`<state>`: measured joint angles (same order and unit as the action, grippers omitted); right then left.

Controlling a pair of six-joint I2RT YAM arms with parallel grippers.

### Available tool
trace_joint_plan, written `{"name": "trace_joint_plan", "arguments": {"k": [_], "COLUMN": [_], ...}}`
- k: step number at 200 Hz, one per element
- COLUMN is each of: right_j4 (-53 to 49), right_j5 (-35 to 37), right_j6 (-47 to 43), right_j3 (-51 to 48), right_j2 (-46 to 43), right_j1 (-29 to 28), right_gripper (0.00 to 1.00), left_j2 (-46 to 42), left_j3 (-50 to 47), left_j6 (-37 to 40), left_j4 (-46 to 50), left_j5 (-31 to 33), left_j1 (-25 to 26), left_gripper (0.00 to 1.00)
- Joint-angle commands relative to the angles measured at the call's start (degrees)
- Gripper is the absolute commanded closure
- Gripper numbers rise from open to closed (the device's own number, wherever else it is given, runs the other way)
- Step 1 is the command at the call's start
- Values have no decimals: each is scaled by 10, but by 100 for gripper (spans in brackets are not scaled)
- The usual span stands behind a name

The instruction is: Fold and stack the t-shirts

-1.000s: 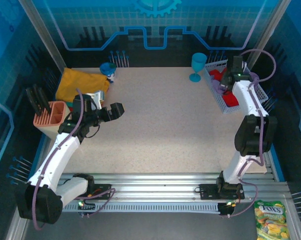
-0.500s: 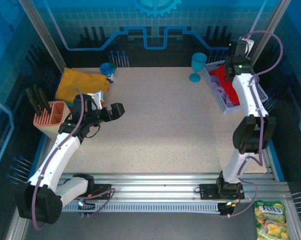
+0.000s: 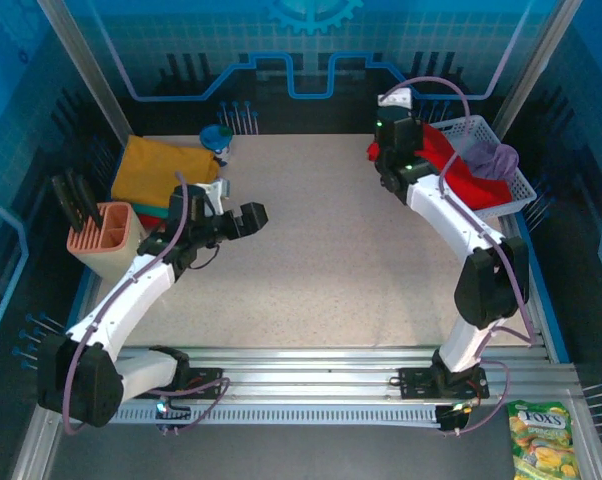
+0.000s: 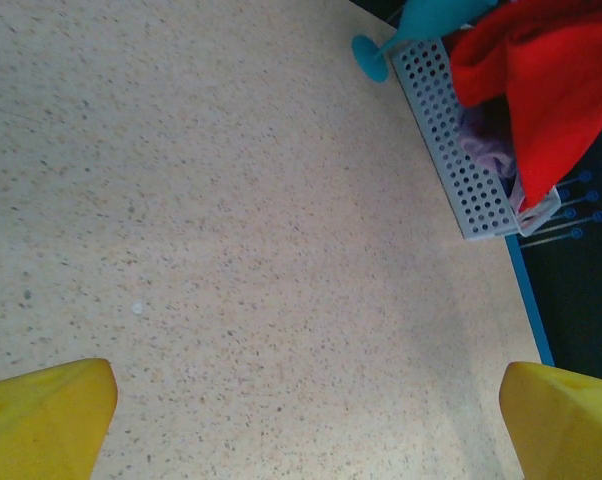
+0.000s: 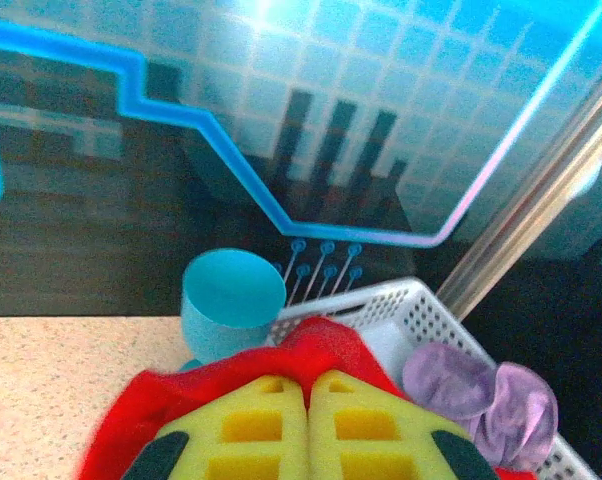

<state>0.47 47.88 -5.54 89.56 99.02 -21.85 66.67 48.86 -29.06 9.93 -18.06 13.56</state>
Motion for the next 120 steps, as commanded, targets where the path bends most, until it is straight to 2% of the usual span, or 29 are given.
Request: {"name": "trace_joint_plan", "arguments": {"k": [1,21,31,52,78,101,120], "right_j4": [20,13,-24,-125,-165,-268,-284], "right_j5": [36,39,26,-11,-56,-113,-150], "right_j6": [-85,-158,-167,-134,-124,-32,2], "right_j3": [83,158,203,294,346,425,432], "right_j2": [-22,-11,-6,4,5,28,33], "right_j1": [-41,-83,-96,-117,-158,-169,-183], "right_gripper": [100,100,100,100,100,100,100], "left_j2": [7,23,35,70,116,169,214], "left_j3": [25,33,35,50,70,101,145], "left_j6": [-1,0,4,9,-4,-24,-48], "left_j4": [-27,-48,-65,-97,-166,-236,-270], "left_j5": [-4,-11,-17,-24,-26,-25,-35], "left_j1": [16,30,39,63,94,111,116], "left_gripper": [1,1,1,1,1,1,1]}}
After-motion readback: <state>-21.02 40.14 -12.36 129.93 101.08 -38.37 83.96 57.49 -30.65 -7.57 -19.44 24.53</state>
